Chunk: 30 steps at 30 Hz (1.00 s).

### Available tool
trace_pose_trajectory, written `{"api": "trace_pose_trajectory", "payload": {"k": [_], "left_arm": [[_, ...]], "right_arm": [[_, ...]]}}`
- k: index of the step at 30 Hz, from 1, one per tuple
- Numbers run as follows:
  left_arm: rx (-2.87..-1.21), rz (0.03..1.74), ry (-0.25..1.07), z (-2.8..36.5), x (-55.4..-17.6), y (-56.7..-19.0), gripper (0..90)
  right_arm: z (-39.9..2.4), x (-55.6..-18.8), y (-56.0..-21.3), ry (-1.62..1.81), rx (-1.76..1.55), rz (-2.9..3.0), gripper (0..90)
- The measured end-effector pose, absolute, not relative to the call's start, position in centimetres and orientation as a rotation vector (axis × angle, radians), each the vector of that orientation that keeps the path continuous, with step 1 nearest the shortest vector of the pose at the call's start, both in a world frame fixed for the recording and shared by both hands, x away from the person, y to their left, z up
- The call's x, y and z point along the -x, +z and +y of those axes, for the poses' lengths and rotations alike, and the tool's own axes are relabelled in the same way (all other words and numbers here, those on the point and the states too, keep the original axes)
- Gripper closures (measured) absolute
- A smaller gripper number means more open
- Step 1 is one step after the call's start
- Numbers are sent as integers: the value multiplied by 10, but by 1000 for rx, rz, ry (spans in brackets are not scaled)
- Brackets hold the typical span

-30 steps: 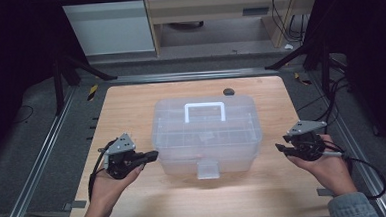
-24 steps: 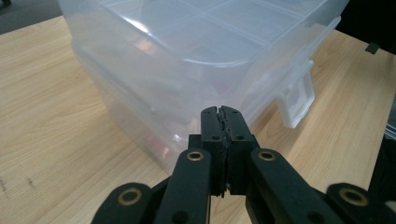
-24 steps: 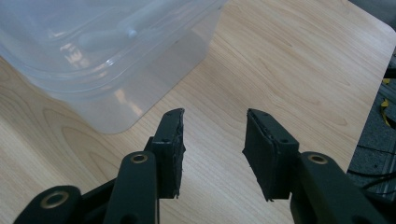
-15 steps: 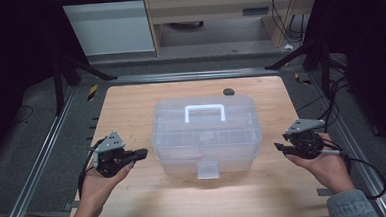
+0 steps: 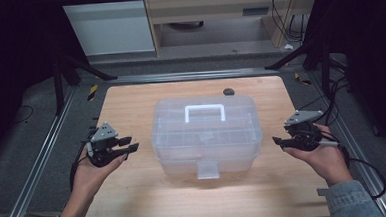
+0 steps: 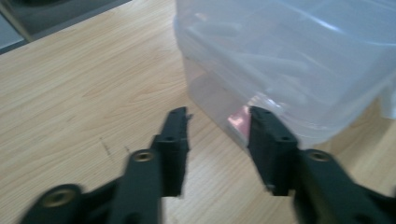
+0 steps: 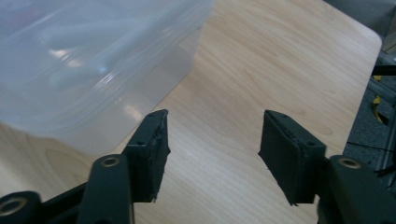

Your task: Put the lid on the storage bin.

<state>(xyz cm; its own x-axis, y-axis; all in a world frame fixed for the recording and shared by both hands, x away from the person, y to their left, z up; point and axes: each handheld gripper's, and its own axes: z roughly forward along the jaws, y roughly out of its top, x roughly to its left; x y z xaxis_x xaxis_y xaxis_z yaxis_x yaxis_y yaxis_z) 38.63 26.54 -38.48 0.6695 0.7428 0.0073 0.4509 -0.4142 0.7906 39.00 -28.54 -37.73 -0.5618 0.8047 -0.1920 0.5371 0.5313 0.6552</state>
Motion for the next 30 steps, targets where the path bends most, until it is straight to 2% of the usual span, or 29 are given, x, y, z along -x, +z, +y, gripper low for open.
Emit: {"api": "trace_pose_trajectory", "payload": {"k": [2, 3, 5, 6, 11, 15, 18, 28, 30], "left_arm": [[-2088, 939, 468, 267, -393, -385, 392], [-2091, 946, 463, 267, -396, -385, 392], [-2098, 966, 477, 269, -404, -385, 316], [-2107, 985, 478, 270, -412, -386, 215], [-2093, 1017, 473, 273, -422, -388, 86], [-2089, 1023, 497, 274, -430, -388, 57], [-2089, 1039, 507, 276, -438, -390, 56], [-2092, 1117, 549, 282, -467, -409, 57], [-2102, 1126, 547, 282, -471, -413, 57]], "right_arm": [[-286, -396, -375, 749, -1121, 2252, 341], [-286, -396, -375, 749, -1121, 2252, 341], [-286, -401, -375, 752, -1143, 2229, 288], [-287, -406, -374, 744, -1159, 2213, 258], [-290, -418, -371, 749, -1200, 2176, 218], [-293, -429, -369, 756, -1246, 2142, 202], [-294, -436, -370, 764, -1262, 2127, 231], [-299, -470, -390, 728, -1314, 2090, 454], [-300, -472, -391, 725, -1313, 2089, 462]]}}
